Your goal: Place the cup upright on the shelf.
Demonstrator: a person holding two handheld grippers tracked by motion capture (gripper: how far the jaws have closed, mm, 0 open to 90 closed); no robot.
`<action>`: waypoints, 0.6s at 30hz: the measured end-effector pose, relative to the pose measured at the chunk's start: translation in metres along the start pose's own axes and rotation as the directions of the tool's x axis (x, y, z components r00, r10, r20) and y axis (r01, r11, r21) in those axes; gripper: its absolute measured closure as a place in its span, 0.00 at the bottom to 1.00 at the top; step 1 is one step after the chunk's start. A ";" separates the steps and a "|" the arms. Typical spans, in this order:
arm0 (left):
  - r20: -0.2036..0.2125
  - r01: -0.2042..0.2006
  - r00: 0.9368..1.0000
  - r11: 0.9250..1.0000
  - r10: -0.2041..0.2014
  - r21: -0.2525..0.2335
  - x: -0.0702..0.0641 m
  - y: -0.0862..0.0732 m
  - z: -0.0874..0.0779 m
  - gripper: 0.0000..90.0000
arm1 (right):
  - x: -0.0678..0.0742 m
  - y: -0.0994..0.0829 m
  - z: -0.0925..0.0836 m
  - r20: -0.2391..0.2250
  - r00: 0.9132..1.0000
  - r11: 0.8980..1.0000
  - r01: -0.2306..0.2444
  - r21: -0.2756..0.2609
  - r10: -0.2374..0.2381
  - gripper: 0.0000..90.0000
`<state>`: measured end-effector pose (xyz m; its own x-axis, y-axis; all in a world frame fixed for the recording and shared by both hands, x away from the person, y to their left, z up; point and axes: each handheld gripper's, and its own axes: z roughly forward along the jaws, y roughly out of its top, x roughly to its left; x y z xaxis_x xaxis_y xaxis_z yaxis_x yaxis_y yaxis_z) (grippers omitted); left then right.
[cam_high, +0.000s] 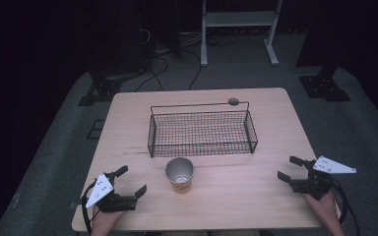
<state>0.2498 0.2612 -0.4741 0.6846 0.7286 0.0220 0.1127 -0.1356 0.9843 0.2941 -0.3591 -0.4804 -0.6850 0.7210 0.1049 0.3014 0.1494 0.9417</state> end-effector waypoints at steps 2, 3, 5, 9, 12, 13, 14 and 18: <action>0.014 -0.006 1.000 1.000 0.006 0.005 -0.001 0.000 0.001 0.03 | 0.001 0.000 0.001 0.004 1.000 1.000 0.014 0.007 -0.014 0.15; 0.017 -0.012 1.000 1.000 0.012 0.009 -0.002 0.000 0.002 0.03 | 0.002 0.000 0.001 0.004 1.000 1.000 0.014 0.009 -0.014 0.15; 0.024 -0.016 1.000 1.000 0.016 0.013 -0.003 0.000 0.003 0.02 | 0.002 0.000 0.001 0.005 1.000 1.000 0.012 0.008 -0.012 0.15; 0.043 -0.021 0.999 1.000 0.020 0.014 -0.005 0.002 0.005 0.02 | 0.001 0.000 0.001 0.005 1.000 1.000 0.012 0.007 -0.012 0.15; 0.057 -0.034 0.998 0.999 0.033 0.017 -0.009 0.003 0.007 0.02 | 0.002 0.000 0.001 0.006 1.000 1.000 0.012 0.008 -0.012 0.15; 0.062 -0.037 0.997 0.999 0.036 0.016 -0.010 0.003 0.007 0.02 | 0.002 0.000 0.001 0.006 1.000 1.000 0.012 0.008 -0.012 0.15; 0.067 -0.039 0.997 0.999 0.038 0.013 -0.011 0.003 0.008 0.02 | 0.002 0.000 0.001 0.006 1.000 1.000 0.011 0.008 -0.011 0.15; 0.090 -0.045 0.995 0.999 0.044 0.012 -0.014 0.004 0.012 0.02 | 0.001 0.000 0.001 0.008 1.000 1.000 0.010 0.006 -0.010 0.15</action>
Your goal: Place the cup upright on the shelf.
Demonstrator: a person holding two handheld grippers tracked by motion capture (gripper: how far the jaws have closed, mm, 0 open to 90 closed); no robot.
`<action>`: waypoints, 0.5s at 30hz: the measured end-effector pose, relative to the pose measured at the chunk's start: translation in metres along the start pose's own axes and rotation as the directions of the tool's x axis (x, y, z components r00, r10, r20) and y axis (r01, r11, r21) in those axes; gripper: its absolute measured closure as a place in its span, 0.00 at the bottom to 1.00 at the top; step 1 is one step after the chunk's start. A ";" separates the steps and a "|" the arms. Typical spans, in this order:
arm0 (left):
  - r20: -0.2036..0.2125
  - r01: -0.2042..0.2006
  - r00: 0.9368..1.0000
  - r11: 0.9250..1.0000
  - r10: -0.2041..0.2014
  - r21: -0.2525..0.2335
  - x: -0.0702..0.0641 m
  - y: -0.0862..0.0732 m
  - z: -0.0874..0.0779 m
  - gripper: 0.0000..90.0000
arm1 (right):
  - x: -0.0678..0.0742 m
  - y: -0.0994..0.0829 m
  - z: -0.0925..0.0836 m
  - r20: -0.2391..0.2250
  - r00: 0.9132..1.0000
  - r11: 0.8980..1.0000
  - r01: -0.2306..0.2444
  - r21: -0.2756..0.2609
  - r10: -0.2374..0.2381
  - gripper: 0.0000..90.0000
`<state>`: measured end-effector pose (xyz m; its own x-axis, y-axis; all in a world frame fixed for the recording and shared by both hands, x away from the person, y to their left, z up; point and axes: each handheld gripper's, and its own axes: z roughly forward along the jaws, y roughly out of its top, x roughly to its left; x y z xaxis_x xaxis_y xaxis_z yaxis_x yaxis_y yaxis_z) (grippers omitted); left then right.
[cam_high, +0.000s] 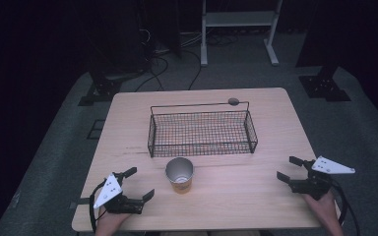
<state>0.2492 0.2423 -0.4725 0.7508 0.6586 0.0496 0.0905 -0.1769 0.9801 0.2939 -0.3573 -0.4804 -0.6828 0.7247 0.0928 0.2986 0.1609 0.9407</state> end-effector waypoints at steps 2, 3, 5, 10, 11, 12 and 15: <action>0.005 0.000 1.000 1.000 0.000 -0.001 -0.001 0.000 0.001 0.02 | 0.000 0.000 0.000 0.000 1.000 1.000 0.000 0.000 0.000 0.15; 0.016 -0.005 1.000 1.000 0.005 -0.001 -0.003 0.001 0.002 0.02 | 0.000 0.000 0.000 0.001 1.000 1.000 0.000 0.000 0.000 0.15; 0.021 -0.010 1.000 1.000 0.010 0.001 -0.005 0.002 0.005 0.02 | 0.000 0.000 0.000 0.001 1.000 1.000 -0.001 0.000 0.001 0.15; 0.046 -0.023 0.999 1.000 0.023 0.007 -0.011 0.005 0.012 0.02 | 0.000 0.000 0.000 0.001 1.000 1.000 -0.001 0.001 0.001 0.15; 0.049 -0.027 0.998 1.000 0.026 0.010 -0.012 0.005 0.014 0.02 | 0.000 0.000 0.000 0.001 1.000 1.000 -0.001 0.001 0.001 0.15; 0.053 -0.032 0.998 0.999 0.031 0.011 -0.013 0.005 0.015 0.02 | 0.000 0.000 0.000 0.002 1.000 1.000 -0.001 0.001 0.001 0.15; 0.062 -0.034 0.998 0.999 0.033 0.013 -0.016 0.006 0.018 0.02 | 0.000 0.000 0.000 0.003 1.000 1.000 -0.002 0.001 0.002 0.15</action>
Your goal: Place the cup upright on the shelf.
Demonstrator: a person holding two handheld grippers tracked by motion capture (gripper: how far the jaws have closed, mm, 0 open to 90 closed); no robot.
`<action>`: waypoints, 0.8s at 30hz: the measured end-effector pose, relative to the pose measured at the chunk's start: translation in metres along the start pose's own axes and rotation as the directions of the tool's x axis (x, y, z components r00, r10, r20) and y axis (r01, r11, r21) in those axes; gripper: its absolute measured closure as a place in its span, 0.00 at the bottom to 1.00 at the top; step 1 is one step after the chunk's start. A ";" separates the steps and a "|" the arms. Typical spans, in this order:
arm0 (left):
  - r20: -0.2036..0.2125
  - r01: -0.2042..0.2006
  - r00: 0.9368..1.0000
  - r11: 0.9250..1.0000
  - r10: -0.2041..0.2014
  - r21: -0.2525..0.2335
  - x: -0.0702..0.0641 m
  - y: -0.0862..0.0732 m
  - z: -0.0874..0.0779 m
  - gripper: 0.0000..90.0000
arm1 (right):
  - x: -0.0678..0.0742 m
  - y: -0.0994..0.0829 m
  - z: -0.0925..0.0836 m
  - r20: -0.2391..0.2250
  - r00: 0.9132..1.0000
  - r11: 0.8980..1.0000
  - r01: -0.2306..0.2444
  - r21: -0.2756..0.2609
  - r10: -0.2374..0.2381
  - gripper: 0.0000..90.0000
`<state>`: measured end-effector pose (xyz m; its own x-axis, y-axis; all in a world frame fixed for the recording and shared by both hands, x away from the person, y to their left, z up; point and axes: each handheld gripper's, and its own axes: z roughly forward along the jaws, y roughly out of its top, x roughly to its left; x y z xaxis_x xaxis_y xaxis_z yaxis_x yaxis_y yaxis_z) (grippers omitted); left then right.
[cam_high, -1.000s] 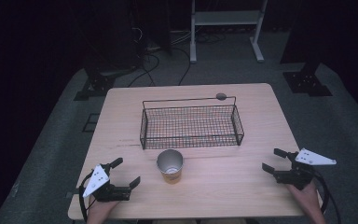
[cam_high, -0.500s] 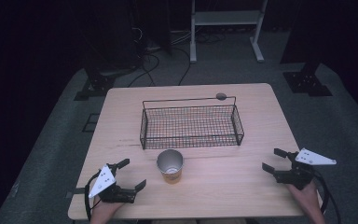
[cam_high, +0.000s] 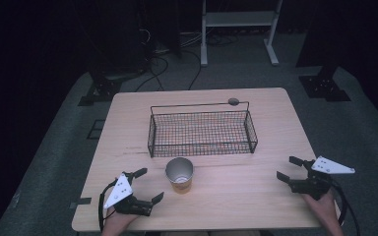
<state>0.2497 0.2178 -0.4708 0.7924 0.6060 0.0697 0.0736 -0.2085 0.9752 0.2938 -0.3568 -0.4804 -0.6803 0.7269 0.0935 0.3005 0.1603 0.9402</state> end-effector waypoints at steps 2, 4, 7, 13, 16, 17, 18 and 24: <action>0.006 0.000 1.000 1.000 0.000 -0.002 -0.002 0.001 0.002 0.02 | 0.000 0.000 0.000 0.000 1.000 1.000 0.000 0.000 0.000 0.15; 0.011 -0.004 1.000 1.000 0.004 0.000 -0.003 0.002 0.003 0.02 | 0.000 0.000 0.000 0.000 1.000 1.000 0.000 -0.001 0.000 0.15; 0.020 -0.007 1.000 1.000 0.008 -0.001 -0.004 0.004 0.006 0.02 | 0.000 0.000 0.000 0.000 1.000 1.000 0.000 0.001 0.000 0.15; 0.034 -0.020 0.999 1.000 0.019 0.006 -0.008 0.006 0.012 0.02 | 0.000 0.000 0.000 0.000 1.000 1.000 0.000 0.000 0.000 0.15; 0.039 -0.023 0.999 1.000 0.023 0.008 -0.009 0.007 0.015 0.02 | 0.000 0.000 0.000 0.000 1.000 1.000 0.001 0.001 -0.001 0.15; 0.040 -0.024 0.999 1.000 0.024 0.011 -0.009 0.008 0.016 0.02 | 0.001 0.000 0.000 0.000 1.000 1.000 0.001 0.001 -0.001 0.15; 0.044 -0.020 0.999 1.000 0.020 0.010 -0.010 0.008 0.017 0.02 | 0.001 0.000 0.000 0.000 1.000 1.000 0.001 0.001 -0.001 0.15; 0.046 -0.029 0.999 0.999 0.027 0.033 -0.012 0.011 0.024 0.02 | 0.000 0.000 0.000 -0.001 1.000 1.000 0.000 0.000 0.000 0.15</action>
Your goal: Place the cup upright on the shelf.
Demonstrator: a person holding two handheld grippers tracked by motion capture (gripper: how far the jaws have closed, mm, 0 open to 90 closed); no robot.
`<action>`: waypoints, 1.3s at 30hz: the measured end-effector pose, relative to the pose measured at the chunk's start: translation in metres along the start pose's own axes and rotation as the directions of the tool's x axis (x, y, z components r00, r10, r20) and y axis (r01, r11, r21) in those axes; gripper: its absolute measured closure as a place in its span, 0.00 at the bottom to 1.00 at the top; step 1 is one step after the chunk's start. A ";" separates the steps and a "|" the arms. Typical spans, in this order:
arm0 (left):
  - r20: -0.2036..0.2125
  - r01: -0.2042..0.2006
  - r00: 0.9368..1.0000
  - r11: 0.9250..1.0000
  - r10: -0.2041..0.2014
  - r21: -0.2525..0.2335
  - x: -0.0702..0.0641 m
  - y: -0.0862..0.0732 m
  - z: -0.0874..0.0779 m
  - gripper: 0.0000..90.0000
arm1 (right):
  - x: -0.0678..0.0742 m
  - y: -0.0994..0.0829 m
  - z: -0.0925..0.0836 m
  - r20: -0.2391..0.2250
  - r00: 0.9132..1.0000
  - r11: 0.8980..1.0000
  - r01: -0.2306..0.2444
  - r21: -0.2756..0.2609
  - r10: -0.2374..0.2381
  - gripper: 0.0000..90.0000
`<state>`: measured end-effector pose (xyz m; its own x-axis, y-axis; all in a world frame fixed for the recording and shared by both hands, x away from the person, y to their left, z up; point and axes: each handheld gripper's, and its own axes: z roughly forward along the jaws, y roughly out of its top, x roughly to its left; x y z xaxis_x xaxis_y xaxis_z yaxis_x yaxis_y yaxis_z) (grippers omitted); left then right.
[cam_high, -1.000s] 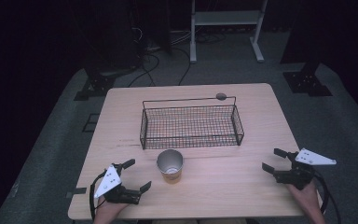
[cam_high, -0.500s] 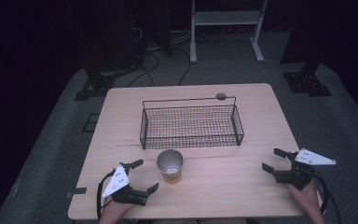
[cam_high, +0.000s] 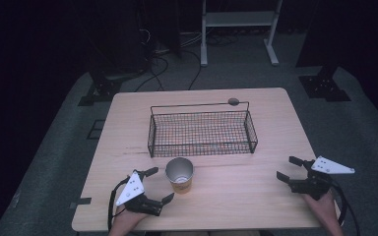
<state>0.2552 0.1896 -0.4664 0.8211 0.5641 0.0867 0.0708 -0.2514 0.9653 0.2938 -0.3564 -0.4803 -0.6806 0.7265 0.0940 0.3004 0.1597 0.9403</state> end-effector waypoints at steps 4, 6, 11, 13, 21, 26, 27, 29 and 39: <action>0.011 -0.001 1.000 1.000 0.001 0.018 -0.001 0.000 0.006 0.02 | -0.001 0.000 -0.001 -0.003 1.000 1.000 -0.006 -0.004 0.006 0.15; 0.018 0.003 1.000 1.000 -0.003 0.018 -0.002 0.001 0.009 0.02 | 0.000 0.000 0.000 -0.002 1.000 1.000 -0.003 -0.004 0.003 0.15; 0.015 -0.013 1.000 1.000 0.012 0.016 -0.003 0.003 0.017 0.02 | -0.001 0.000 0.000 -0.005 1.000 1.000 -0.006 -0.005 0.006 0.15; 0.013 -0.002 1.000 1.000 0.002 0.018 -0.002 0.003 0.020 0.02 | -0.001 0.000 0.000 -0.005 1.000 1.000 -0.004 -0.005 0.004 0.15; 0.011 0.011 1.000 1.000 -0.011 0.028 0.001 0.003 0.030 0.02 | -0.001 0.000 -0.001 -0.007 1.000 1.000 -0.008 -0.006 0.008 0.15; 0.020 0.016 1.000 1.000 -0.016 0.021 0.001 0.008 0.036 0.02 | -0.001 0.000 -0.001 -0.008 1.000 1.000 -0.007 -0.007 0.007 0.15; 0.023 0.012 1.000 1.000 -0.013 0.023 0.001 0.009 0.037 0.02 | -0.001 0.000 -0.001 -0.008 1.000 1.000 -0.008 -0.006 0.008 0.15; 0.024 0.009 1.000 1.000 -0.009 0.019 0.001 0.009 0.040 0.02 | -0.001 0.000 -0.001 -0.008 1.000 1.000 -0.007 -0.006 0.007 0.15; 0.032 0.006 0.999 1.000 -0.007 0.025 0.002 0.015 0.048 0.02 | -0.001 0.000 0.000 -0.009 1.000 1.000 -0.008 -0.007 0.008 0.15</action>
<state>0.2852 0.1492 -0.4641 0.8385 0.5401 0.0721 0.0901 -0.2680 0.9592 0.2940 -0.3572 -0.4803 -0.6840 0.7220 0.1041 0.3013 0.1496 0.9417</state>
